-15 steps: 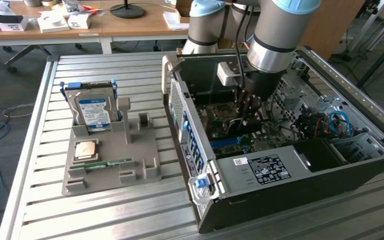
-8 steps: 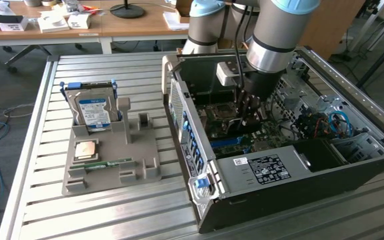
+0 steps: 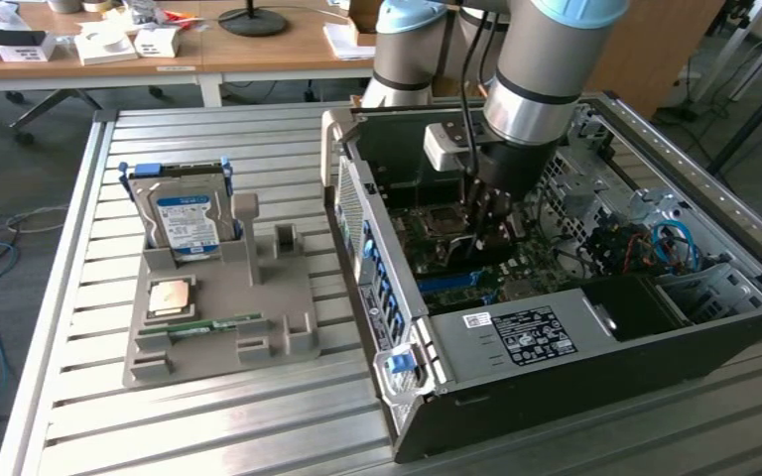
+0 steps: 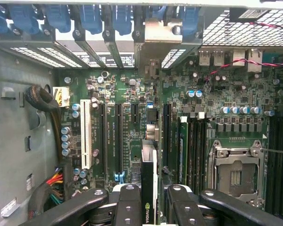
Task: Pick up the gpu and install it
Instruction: 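Insert the gpu into the slot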
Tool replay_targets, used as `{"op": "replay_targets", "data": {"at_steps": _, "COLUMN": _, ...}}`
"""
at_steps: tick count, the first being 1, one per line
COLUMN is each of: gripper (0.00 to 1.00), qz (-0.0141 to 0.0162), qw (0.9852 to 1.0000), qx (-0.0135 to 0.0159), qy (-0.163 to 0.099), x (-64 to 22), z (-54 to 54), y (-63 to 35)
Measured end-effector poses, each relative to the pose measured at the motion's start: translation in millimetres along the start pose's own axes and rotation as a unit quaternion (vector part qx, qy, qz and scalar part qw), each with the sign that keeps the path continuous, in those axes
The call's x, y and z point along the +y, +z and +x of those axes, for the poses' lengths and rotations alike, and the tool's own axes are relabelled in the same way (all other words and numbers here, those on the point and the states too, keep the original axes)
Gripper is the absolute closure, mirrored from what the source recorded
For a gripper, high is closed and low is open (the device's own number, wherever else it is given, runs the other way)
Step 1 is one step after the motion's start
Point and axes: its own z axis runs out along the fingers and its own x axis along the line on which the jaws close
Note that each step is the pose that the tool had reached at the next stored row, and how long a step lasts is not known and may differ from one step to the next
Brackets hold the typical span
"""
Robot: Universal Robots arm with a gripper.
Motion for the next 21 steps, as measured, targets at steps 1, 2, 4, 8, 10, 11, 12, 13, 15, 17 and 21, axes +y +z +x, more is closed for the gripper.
{"op": "replay_targets", "data": {"at_steps": 1, "gripper": 0.74, "qz": 0.0000, "qw": 1.0000, "qx": 0.0000, "qy": 0.000, "x": 0.0, "z": 0.1, "y": 0.1}}
{"op": "replay_targets", "data": {"at_steps": 2, "gripper": 0.74, "qz": 0.0000, "qw": 1.0000, "qx": 0.0000, "qy": 0.000, "x": 0.1, "z": 0.1, "y": 0.9}}
{"op": "replay_targets", "data": {"at_steps": 4, "gripper": 0.74, "qz": 0.0000, "qw": 1.0000, "qx": 0.0000, "qy": 0.000, "x": 0.4, "z": 0.1, "y": 2.5}}
{"op": "replay_targets", "data": {"at_steps": 8, "gripper": 0.74, "qz": -0.0001, "qw": 1.0000, "qx": 0.0001, "qy": 0.000, "x": 0.8, "z": 0.1, "y": 3.3}}
{"op": "replay_targets", "data": {"at_steps": 10, "gripper": 0.74, "qz": 0.0000, "qw": 1.0000, "qx": 0.0000, "qy": 0.000, "x": 1.9, "z": 0.1, "y": 3.4}}
{"op": "replay_targets", "data": {"at_steps": 11, "gripper": 0.74, "qz": 0.0000, "qw": 1.0000, "qx": 0.0000, "qy": 0.000, "x": 2.5, "z": 0.1, "y": 3.4}}
{"op": "replay_targets", "data": {"at_steps": 12, "gripper": 0.74, "qz": 0.0000, "qw": 1.0000, "qx": 0.0000, "qy": 0.000, "x": 3.3, "z": 0.1, "y": 3.5}}
{"op": "replay_targets", "data": {"at_steps": 13, "gripper": 0.74, "qz": 0.0000, "qw": 1.0000, "qx": 0.0000, "qy": 0.000, "x": 3.7, "z": 0.2, "y": 3.5}}
{"op": "replay_targets", "data": {"at_steps": 15, "gripper": 0.74, "qz": 0.0000, "qw": 1.0000, "qx": 0.0000, "qy": 0.000, "x": 4.4, "z": 0.2, "y": 3.6}}
{"op": "replay_targets", "data": {"at_steps": 17, "gripper": 0.74, "qz": 0.0000, "qw": 1.0000, "qx": 0.0000, "qy": 0.000, "x": 5.5, "z": 0.3, "y": 4.2}}
{"op": "replay_targets", "data": {"at_steps": 21, "gripper": 0.74, "qz": -0.0001, "qw": 1.0000, "qx": 0.0001, "qy": 0.000, "x": 6.1, "z": 0.3, "y": 5.4}}
